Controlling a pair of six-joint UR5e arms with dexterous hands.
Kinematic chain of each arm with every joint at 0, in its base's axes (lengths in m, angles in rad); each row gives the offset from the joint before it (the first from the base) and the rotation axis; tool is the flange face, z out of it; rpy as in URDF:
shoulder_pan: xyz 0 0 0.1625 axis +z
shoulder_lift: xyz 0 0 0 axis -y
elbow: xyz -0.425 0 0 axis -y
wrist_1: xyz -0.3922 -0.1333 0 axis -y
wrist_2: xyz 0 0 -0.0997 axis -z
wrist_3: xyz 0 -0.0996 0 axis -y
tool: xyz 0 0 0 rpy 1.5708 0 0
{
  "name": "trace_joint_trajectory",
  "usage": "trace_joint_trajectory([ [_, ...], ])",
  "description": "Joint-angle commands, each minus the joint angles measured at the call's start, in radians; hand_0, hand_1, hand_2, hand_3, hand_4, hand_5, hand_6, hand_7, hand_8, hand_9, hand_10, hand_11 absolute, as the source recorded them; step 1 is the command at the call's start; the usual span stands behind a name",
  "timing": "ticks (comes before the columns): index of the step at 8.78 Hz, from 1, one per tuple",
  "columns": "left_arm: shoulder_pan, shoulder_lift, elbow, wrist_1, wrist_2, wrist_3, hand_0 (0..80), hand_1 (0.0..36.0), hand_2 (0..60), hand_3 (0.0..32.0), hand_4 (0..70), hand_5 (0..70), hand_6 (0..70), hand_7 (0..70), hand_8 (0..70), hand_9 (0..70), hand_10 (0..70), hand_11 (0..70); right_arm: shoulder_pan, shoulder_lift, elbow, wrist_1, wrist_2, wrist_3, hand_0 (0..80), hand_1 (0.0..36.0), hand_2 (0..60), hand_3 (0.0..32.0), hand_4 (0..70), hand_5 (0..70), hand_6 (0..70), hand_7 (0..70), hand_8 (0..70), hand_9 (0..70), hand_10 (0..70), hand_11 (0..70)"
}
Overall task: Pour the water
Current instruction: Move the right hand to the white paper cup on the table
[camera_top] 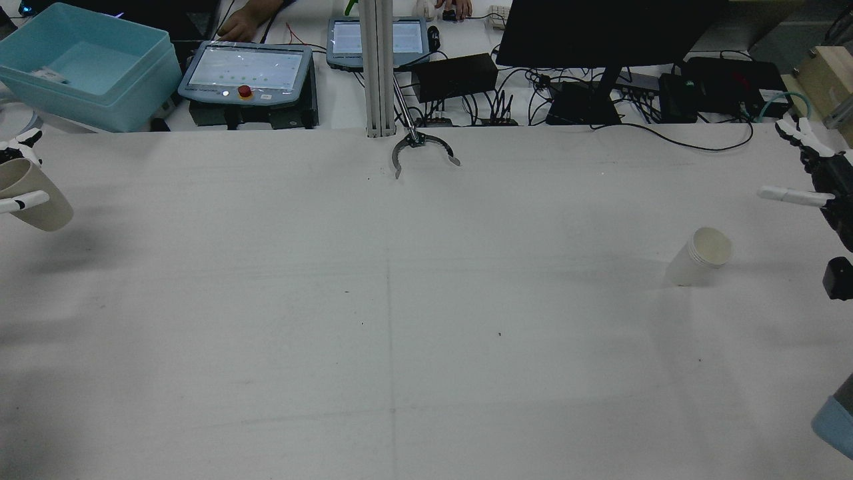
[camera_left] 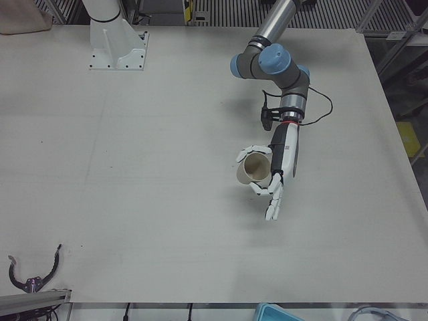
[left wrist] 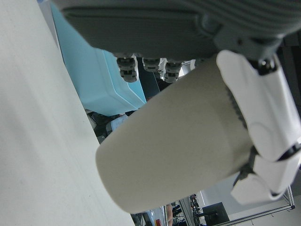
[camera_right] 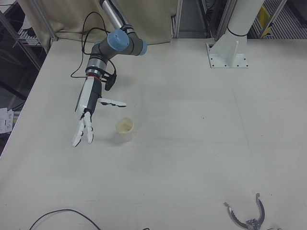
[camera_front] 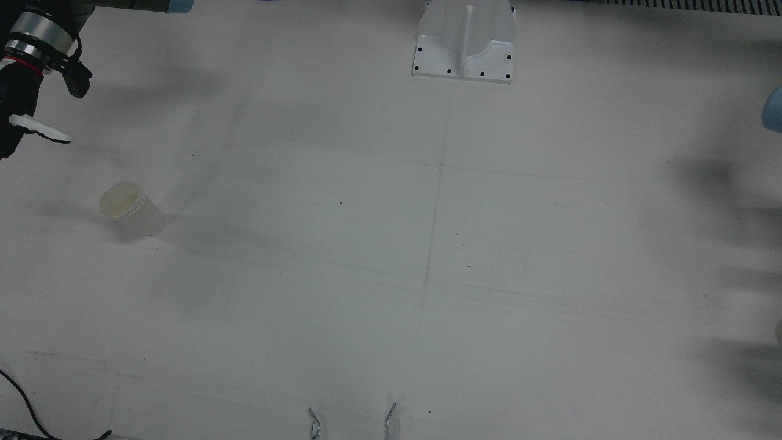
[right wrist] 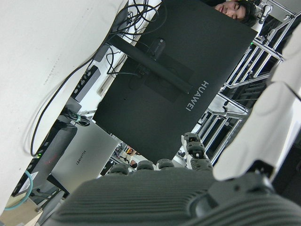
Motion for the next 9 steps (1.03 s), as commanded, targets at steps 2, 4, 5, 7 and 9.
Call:
trace_joint_trajectory([
  [2, -0.002, 0.004, -0.001, 0.004, 0.0, -0.01, 40.9, 36.0, 60.0, 0.0, 24.6, 66.4, 4.8, 9.1, 1.8, 4.7, 6.2, 10.9, -0.022, 0.104, -0.315, 0.258, 0.044, 0.002, 40.8, 9.2, 5.3, 0.0, 0.0, 0.6, 0.0, 0.0, 0.0, 0.0, 0.1, 1.3],
  [4, -0.002, 0.001, -0.001, 0.009, 0.0, -0.01, 41.1, 36.0, 60.0, 0.0, 25.1, 66.9, 5.0, 9.3, 1.9, 4.9, 6.3, 11.1, -0.069, 0.095, -0.309, 0.272, 0.062, 0.011, 40.4, 8.7, 4.2, 0.0, 0.0, 0.0, 0.0, 0.0, 0.0, 0.0, 0.0, 1.1],
  [5, -0.002, 0.003, -0.001, 0.01, 0.0, -0.01, 40.8, 36.0, 60.0, 0.0, 24.8, 66.6, 5.0, 9.3, 1.8, 4.8, 6.3, 11.0, -0.109, 0.095, -0.304, 0.272, 0.062, 0.027, 40.9, 8.9, 3.6, 0.0, 0.0, 0.0, 0.0, 0.0, 0.0, 0.0, 0.0, 1.3],
  [7, -0.002, -0.003, 0.001, 0.019, 0.0, -0.023, 41.1, 36.0, 60.0, 0.0, 25.4, 66.7, 5.2, 9.5, 1.9, 4.9, 6.3, 11.1, -0.175, 0.082, -0.25, 0.269, 0.046, 0.036, 42.9, 9.9, 3.2, 0.0, 0.0, 0.0, 0.0, 0.0, 0.0, 0.0, 0.0, 1.0],
  [9, -0.001, -0.006, 0.001, 0.024, 0.0, -0.024, 41.0, 36.0, 60.0, 0.0, 25.3, 66.5, 5.3, 9.6, 2.0, 5.1, 6.4, 11.1, -0.191, -0.008, -0.08, 0.253, 0.045, 0.033, 45.3, 11.5, 4.6, 0.0, 0.0, 0.5, 0.0, 0.0, 0.0, 0.0, 0.0, 0.3],
])
